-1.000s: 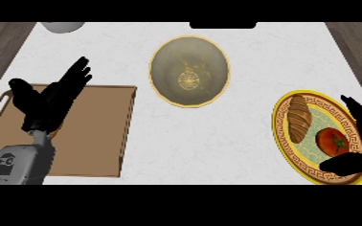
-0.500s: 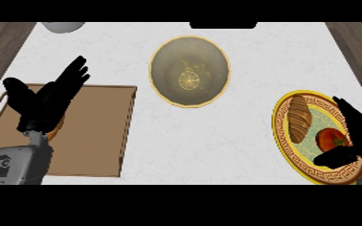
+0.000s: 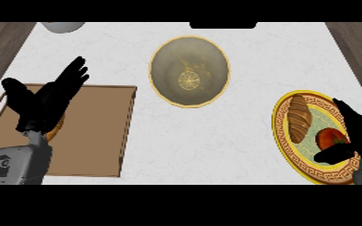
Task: Pick the tomato from the plate and place it in the bowl
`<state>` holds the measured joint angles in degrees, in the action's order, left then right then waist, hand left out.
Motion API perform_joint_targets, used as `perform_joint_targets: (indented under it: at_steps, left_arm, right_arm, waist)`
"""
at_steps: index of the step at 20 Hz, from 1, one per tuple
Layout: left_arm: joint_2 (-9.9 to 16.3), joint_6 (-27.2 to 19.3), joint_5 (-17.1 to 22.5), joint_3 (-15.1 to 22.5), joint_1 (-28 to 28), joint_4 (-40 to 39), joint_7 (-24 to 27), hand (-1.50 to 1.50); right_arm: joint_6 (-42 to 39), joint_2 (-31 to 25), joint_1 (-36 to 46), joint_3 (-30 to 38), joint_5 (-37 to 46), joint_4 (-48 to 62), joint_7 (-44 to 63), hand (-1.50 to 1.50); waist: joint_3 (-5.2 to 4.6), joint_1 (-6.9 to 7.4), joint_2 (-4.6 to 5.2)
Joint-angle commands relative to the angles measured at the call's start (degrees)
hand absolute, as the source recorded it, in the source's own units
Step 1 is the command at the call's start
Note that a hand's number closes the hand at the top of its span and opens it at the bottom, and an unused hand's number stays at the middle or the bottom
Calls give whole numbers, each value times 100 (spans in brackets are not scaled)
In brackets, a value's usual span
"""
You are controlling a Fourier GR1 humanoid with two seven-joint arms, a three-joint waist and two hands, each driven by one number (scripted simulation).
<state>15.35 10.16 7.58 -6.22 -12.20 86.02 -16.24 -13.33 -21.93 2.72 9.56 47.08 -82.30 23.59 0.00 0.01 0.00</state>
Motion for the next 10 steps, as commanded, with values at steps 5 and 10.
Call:
perform_joint_targets:
  at_steps: [5,10]
  left_arm:
    - [-71,108,-1,-129,247,356,-231,0]
    - [29,359,-90,-202,145,-21,126,0]
  right_arm:
    - [186,-171,523,294,62,1238,-654,-150]
    - [809,62,361,32,411,956,-900,150]
  waist:
    - [1,14,0]
    - [-1,-3,2]
